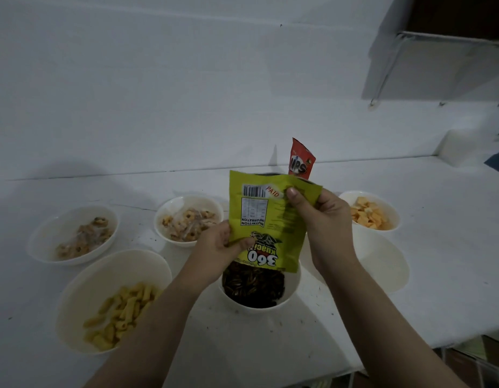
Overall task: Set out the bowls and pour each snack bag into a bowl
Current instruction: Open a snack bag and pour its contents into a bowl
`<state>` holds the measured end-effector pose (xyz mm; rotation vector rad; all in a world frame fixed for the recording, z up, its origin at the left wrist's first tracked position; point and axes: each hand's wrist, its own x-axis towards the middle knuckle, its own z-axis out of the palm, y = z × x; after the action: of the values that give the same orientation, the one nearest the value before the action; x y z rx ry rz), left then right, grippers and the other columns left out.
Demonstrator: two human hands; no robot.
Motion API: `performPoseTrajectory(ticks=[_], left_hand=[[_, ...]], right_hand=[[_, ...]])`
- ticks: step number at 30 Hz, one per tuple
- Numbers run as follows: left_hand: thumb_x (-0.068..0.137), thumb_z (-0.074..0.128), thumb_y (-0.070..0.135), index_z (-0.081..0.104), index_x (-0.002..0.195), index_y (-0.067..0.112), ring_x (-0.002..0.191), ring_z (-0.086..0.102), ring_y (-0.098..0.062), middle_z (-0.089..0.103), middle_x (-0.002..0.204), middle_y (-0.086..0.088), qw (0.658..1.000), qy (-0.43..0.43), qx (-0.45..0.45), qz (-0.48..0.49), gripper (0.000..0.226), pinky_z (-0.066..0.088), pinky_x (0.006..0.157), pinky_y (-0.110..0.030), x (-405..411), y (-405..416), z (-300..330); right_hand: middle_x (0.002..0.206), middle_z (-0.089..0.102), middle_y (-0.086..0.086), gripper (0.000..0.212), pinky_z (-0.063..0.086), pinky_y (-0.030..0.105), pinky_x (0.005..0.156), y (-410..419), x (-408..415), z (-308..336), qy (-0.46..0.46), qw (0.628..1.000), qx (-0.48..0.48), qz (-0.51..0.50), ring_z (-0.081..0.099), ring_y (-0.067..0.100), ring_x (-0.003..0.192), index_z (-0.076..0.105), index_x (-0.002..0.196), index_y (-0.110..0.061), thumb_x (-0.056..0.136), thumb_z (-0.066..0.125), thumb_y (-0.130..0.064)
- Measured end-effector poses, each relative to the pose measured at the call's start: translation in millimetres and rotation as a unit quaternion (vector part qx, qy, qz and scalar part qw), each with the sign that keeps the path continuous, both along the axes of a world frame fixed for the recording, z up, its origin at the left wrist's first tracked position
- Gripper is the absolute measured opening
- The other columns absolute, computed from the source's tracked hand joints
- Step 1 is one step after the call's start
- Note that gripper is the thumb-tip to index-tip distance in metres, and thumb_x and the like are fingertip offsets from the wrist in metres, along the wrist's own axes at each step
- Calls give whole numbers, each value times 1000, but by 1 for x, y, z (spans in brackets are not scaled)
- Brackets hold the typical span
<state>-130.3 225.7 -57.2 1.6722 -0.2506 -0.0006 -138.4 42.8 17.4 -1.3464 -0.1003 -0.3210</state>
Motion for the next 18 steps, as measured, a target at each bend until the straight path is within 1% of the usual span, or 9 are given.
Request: performPoseTrajectory(ticks=[1,3,5,7,9,11,14,16,18], left_hand=[[87,71,11,67,117,17,107,68,-11,74,111,8,1000,-3,16,5,32,54,96,-42,1,2,0],[86,73,27,64,120,25,105,68,-8,73,112,12,999,-15,50,0,35,54,94,-44,1,6,9],[83,72,44,61,120,28,106,67,-8,72,113,12,999,-30,37,0,42,54,93,-41,1,7,24],[89,67,35,63,114,23,101,68,-7,74,107,11,998,-39,-35,16,28,55,84,-29,3,5,41],[93,61,20,66,103,20,86,71,-4,76,92,10,993,-40,-99,40,11,54,67,-19,5,-3,59],[93,61,16,67,97,17,80,73,-12,77,87,3,989,-38,-133,56,8,56,61,-25,8,-9,68],[89,63,17,67,95,15,89,71,-22,75,93,-4,974,-34,-207,85,8,58,78,-42,13,-7,75],[91,61,14,67,97,12,94,69,-25,74,97,-8,964,-34,-242,103,9,55,88,-48,15,-4,76],[94,57,10,66,99,9,97,69,-28,73,101,-12,956,-18,-269,115,10,53,91,-52,17,-4,73]], right_hand=[[91,77,11,10,60,34,74,2,-1,-2,4,1000,-2,2,73,23,84,75,95,-6,88,68,-8],[93,77,10,11,60,34,75,1,-1,-5,4,1000,-3,2,73,24,88,75,96,-8,88,68,-10],[92,77,10,10,59,30,71,-2,0,-5,0,1000,-18,7,73,22,86,76,95,-9,88,68,-11],[90,78,7,9,59,30,71,-2,2,-6,0,998,-57,12,74,21,84,76,92,-13,88,69,-14],[91,78,5,10,60,34,76,1,2,-9,3,996,-82,21,74,22,87,75,95,-16,88,68,-18],[98,77,5,16,60,37,79,2,2,-11,6,996,-76,41,73,22,92,72,102,-15,88,68,-21],[105,76,0,26,61,41,81,-5,4,-21,37,983,-144,109,73,18,96,67,113,-22,87,69,-26],[98,77,-3,22,60,49,81,-9,3,-31,65,967,-219,110,74,17,91,72,109,-24,87,70,-30],[90,78,-3,17,59,52,78,-10,4,-37,65,964,-244,82,74,18,84,75,102,-25,87,70,-32]])
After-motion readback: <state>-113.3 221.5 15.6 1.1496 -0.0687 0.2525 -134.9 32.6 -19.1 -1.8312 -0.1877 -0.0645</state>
